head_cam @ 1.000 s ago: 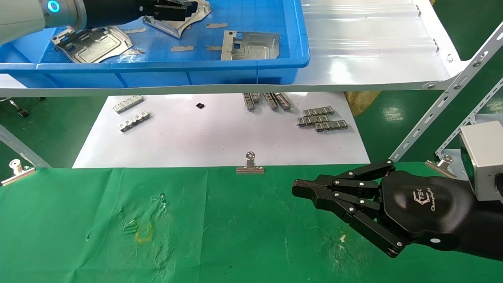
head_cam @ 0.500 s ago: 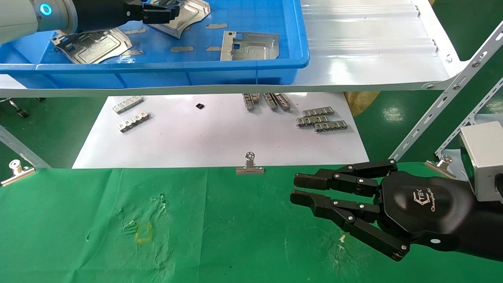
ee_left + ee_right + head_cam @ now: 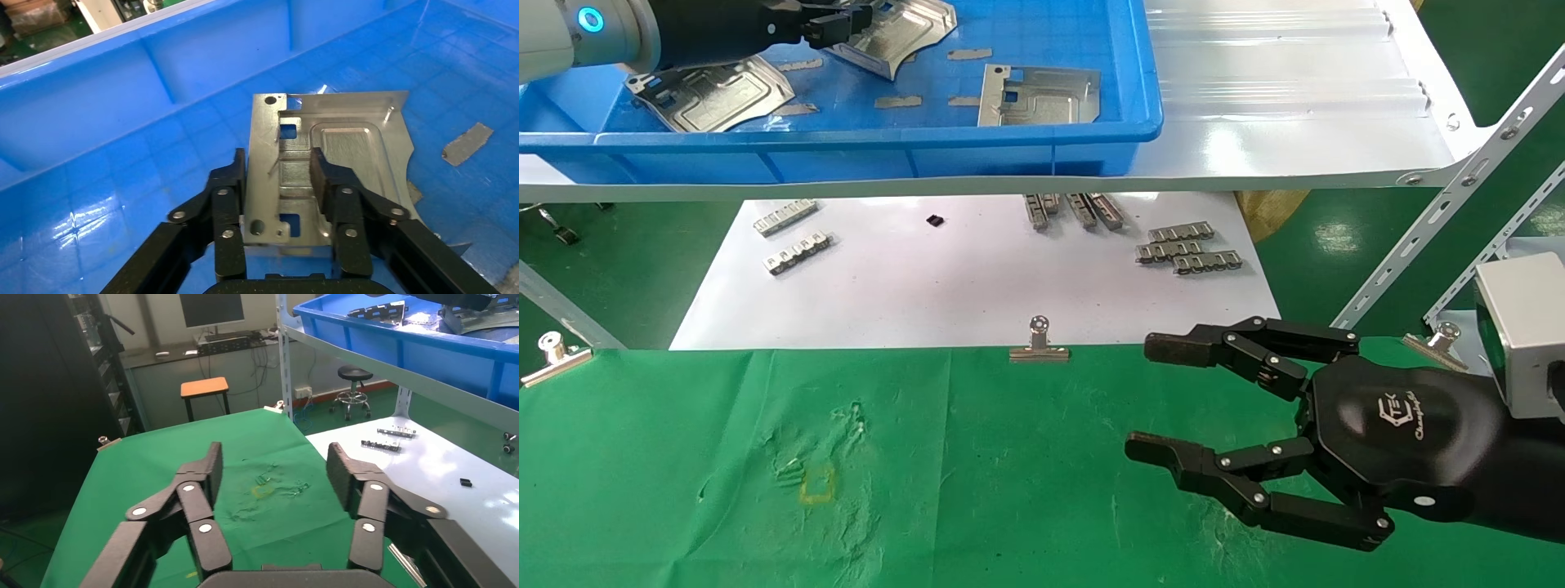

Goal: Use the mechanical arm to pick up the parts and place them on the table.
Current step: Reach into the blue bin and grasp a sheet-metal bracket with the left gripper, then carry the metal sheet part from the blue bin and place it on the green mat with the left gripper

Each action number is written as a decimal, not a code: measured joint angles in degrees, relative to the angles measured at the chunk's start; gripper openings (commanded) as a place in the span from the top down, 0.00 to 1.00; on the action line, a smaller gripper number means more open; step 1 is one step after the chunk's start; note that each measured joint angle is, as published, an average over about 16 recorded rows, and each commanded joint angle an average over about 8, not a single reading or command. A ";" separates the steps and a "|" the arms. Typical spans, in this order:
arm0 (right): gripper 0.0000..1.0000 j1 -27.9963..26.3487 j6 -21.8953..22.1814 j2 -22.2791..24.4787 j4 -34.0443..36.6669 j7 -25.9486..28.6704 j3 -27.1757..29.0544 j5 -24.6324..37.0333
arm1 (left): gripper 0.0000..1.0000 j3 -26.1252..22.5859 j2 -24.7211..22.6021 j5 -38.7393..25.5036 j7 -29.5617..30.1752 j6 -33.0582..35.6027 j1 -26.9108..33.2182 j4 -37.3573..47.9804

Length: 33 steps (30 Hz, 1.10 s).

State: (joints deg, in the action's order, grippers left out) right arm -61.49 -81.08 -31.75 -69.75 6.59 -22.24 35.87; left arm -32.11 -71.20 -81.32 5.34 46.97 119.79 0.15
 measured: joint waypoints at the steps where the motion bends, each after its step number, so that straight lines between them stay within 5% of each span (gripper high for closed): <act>1: 0.00 0.00 0.00 0.00 0.00 0.00 0.00 0.00 | 1.00 0.01 0.09 0.01 0.01 0.15 0.01 -0.01; 15: 0.00 0.00 0.00 0.00 0.00 0.00 0.00 0.00 | 1.00 1.46 2.15 2.19 -1.56 6.51 0.42 -1.87; 33: 0.00 0.00 0.00 0.00 0.00 0.00 0.00 0.00 | 1.00 2.31 11.85 11.96 -11.61 43.18 -4.61 -17.05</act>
State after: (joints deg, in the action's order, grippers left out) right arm -61.49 -81.08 -31.75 -69.75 6.59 -22.24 35.87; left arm -29.80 -59.35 -69.36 -6.28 90.15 115.18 -16.90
